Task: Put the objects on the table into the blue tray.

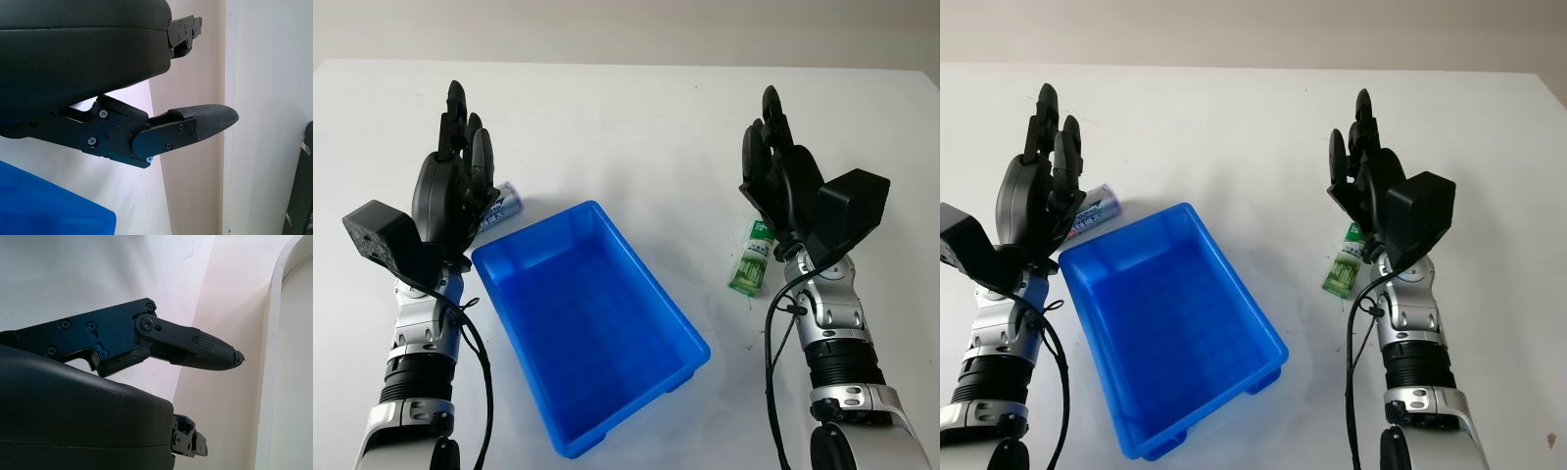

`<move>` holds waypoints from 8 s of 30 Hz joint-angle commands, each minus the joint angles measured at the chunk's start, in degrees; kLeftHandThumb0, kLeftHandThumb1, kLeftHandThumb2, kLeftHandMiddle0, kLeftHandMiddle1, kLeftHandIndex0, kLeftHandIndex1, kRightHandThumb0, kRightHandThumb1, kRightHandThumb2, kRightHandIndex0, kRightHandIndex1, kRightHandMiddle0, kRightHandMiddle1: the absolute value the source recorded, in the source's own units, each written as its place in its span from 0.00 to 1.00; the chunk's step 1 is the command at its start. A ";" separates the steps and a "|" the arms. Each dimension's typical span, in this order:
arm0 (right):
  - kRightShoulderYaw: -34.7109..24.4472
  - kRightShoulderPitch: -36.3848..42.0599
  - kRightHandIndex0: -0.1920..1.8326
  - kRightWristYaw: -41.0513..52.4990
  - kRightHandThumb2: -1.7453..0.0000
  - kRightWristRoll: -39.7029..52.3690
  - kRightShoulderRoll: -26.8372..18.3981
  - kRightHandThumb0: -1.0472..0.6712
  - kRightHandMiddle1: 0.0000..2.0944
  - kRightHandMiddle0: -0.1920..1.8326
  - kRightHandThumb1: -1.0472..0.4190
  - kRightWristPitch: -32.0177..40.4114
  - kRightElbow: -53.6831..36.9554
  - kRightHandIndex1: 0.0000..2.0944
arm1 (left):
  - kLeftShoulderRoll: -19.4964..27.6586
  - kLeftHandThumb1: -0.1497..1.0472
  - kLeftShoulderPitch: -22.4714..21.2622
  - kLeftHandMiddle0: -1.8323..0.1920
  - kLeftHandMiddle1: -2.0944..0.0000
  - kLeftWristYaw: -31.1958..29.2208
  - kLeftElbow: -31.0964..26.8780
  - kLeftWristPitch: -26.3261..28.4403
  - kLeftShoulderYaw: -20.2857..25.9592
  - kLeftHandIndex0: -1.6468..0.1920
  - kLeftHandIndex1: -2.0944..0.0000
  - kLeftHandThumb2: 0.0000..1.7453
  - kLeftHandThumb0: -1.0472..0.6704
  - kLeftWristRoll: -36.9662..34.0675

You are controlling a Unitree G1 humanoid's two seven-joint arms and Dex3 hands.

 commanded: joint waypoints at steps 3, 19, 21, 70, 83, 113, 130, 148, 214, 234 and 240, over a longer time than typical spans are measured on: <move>0.07 -0.22 0.00 0.10 0.62 0.22 0.10 0.20 0.00 0.00 0.00 -0.34 -0.40 0.00 | 0.46 1.00 0.15 1.00 1.00 -0.64 -0.62 -0.72 0.35 1.00 1.00 0.37 0.21 -0.53; 2.55 -6.18 0.00 14.20 0.83 -8.02 -19.06 0.09 0.00 0.00 0.00 -5.52 -1.44 0.00 | 0.95 1.00 -0.39 1.00 1.00 -0.67 -0.11 -0.44 0.65 1.00 1.00 0.36 0.20 -0.58; 4.20 -8.78 0.01 18.77 0.93 -11.72 -25.73 0.06 0.02 0.01 0.04 -4.18 -2.83 0.01 | 1.21 1.00 -0.38 1.00 1.00 -0.89 -0.11 -0.46 0.80 1.00 1.00 0.36 0.20 -0.64; 43.01 -20.61 0.31 -25.47 0.91 -68.45 -35.50 0.30 0.89 0.23 0.00 -52.90 30.71 0.90 | 1.17 1.00 -0.74 1.00 1.00 -0.73 -0.16 1.00 0.22 1.00 1.00 0.36 0.21 0.01; 47.60 -24.95 0.63 -48.61 0.79 -74.00 -34.47 0.29 1.00 0.48 0.00 -46.84 35.12 1.00 | 1.33 1.00 -1.23 1.00 1.00 -0.72 0.66 0.82 -0.25 1.00 1.00 0.37 0.20 0.72; 32.92 -31.01 0.75 -24.73 0.76 -36.32 -17.20 0.30 1.00 0.61 0.00 -55.29 12.99 1.00 | 0.04 1.00 -0.88 1.00 1.00 -0.08 0.83 -0.20 -0.47 1.00 1.00 0.37 0.21 0.67; 31.44 -21.18 0.01 35.74 0.84 -9.61 -22.00 0.12 0.04 0.01 0.00 -28.82 -5.82 0.03 | -0.24 1.00 -1.45 1.00 1.00 1.03 1.18 0.03 -0.97 1.00 1.00 0.38 0.22 1.52; 16.53 -23.66 0.00 20.97 0.73 -11.45 -16.27 0.12 0.00 0.00 0.00 -32.00 -0.10 0.00 | -0.14 1.00 -1.79 1.00 1.00 2.25 1.98 0.14 -1.81 1.00 1.00 0.38 0.21 2.65; 71.57 -51.68 0.02 -70.23 0.79 -96.89 -34.04 0.12 0.02 0.04 0.00 -47.05 34.79 0.02 | -0.18 1.00 -2.11 1.00 1.00 2.20 3.06 -0.85 -2.00 1.00 1.00 0.38 0.22 3.19; 77.61 -46.97 0.02 -73.53 0.81 -97.48 -30.92 0.15 0.02 0.05 0.00 -48.29 35.81 0.02 | -0.44 1.00 -0.56 1.00 1.00 2.51 0.33 0.71 -2.08 1.00 1.00 0.38 0.23 2.97; 79.29 -45.35 0.02 -74.92 0.80 -97.50 -29.07 0.18 0.03 0.06 0.00 -47.15 37.36 0.03 | -0.82 1.00 0.75 1.00 1.00 3.37 -2.29 2.18 -2.12 1.00 1.00 0.38 0.23 3.06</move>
